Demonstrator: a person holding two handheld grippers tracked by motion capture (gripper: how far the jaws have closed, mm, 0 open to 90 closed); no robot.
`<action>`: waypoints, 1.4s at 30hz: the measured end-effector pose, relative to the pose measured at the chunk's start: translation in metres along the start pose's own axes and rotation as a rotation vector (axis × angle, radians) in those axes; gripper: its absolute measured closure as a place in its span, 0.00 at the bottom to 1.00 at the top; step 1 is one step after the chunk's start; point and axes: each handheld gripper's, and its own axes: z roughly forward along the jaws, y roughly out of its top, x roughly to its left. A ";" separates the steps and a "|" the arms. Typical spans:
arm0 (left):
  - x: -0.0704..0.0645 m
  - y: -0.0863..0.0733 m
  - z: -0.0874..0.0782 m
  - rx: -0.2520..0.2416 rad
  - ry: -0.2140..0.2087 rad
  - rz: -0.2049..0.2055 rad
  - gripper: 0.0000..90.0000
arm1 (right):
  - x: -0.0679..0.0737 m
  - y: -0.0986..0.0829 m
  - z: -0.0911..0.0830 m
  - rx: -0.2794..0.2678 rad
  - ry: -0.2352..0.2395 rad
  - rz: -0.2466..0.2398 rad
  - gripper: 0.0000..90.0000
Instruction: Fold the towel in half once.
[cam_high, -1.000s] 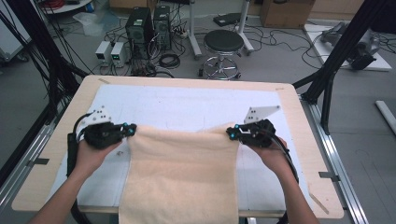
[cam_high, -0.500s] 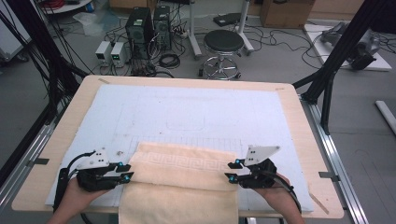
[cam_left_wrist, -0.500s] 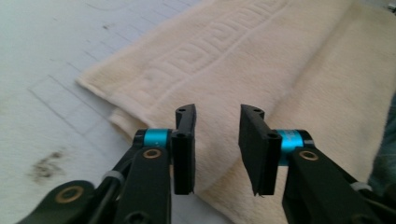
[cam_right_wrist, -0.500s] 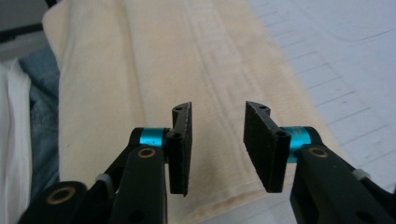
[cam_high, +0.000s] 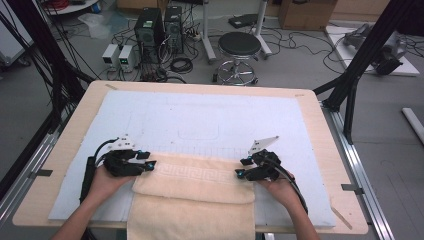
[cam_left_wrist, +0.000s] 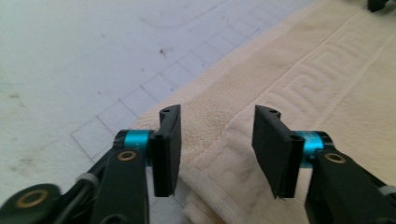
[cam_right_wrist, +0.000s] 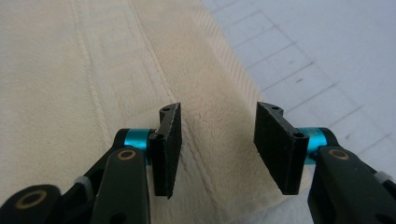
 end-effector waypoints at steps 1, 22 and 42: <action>0.000 -0.001 0.005 0.024 0.008 0.004 0.54 | -0.002 -0.001 0.003 0.000 0.020 0.019 0.60; -0.011 0.009 -0.015 -0.091 0.001 0.042 0.95 | 0.006 0.016 -0.020 -0.108 0.033 -0.044 0.92; -0.093 -0.039 -0.124 -0.223 -0.107 0.203 0.80 | 0.123 -0.007 -0.109 -0.237 0.101 -0.288 0.79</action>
